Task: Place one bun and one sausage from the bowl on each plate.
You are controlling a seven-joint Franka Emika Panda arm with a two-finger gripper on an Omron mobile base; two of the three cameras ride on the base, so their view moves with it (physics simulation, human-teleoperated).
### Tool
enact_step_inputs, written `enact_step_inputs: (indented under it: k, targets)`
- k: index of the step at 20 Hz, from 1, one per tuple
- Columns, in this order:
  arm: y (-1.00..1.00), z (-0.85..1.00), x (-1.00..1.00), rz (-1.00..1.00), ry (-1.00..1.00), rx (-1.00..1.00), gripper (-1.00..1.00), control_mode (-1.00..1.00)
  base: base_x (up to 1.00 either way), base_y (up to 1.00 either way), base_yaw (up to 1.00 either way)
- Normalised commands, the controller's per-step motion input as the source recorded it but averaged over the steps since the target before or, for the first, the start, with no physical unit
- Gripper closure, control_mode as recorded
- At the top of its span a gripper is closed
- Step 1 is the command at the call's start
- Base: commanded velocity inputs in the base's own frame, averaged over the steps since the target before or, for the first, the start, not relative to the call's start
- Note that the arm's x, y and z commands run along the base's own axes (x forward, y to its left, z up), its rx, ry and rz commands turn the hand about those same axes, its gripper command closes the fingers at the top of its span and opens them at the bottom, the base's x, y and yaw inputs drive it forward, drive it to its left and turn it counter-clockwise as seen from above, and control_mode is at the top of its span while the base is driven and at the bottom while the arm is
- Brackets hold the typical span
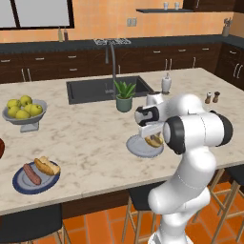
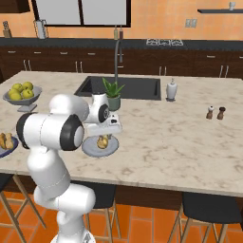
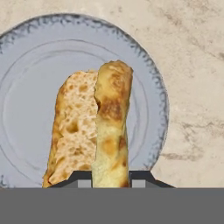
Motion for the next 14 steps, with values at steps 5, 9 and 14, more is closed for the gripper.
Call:
enact_step_inputs:
  k: [5,9,14]
  targets:
    - [0.0,-0.02,0.0,0.0,0.0,0.0,-1.0,-1.0,0.0,0.0,0.0]
    - [0.0,0.01,0.0,0.0,0.0,0.0,-1.0,-1.0,0.0,0.0,0.0]
    - [-0.13,0.02,0.0,0.0,0.0,-0.05,-1.0,-1.0,0.0,0.0,0.0]
